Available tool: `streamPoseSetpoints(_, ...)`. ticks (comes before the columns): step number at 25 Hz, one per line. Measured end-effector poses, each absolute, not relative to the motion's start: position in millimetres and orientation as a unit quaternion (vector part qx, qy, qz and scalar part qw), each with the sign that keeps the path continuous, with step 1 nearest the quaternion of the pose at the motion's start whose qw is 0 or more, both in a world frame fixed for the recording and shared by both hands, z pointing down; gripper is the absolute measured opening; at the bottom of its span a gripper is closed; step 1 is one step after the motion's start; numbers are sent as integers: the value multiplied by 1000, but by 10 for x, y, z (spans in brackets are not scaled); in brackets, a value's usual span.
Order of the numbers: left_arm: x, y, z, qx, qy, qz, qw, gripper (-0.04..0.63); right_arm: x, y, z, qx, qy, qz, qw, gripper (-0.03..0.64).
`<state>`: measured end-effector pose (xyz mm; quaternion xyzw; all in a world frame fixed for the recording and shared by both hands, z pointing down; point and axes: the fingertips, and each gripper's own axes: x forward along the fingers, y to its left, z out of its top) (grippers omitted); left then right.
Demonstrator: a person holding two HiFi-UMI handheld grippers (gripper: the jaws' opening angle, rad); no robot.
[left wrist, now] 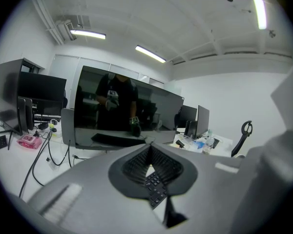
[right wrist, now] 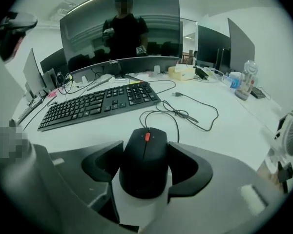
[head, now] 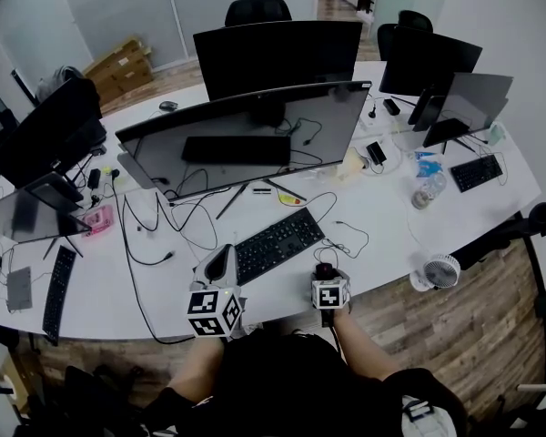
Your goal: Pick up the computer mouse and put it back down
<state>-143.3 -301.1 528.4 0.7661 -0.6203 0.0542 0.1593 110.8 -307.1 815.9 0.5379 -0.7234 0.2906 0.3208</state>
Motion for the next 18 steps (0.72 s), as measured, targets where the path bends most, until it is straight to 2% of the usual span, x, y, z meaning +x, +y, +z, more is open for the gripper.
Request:
streamPoseSetpoints(6, -1453, -3041, 5281, 767, -619, 53, 159, 53, 1153, -3080, 8108, 545, -717, 281, 333, 282)
streamPoseSetpoints(18, -1414, -3165, 5264, 777, -609, 51, 150, 53, 1231, -3519, 6895, 583, -755, 197, 228, 281)
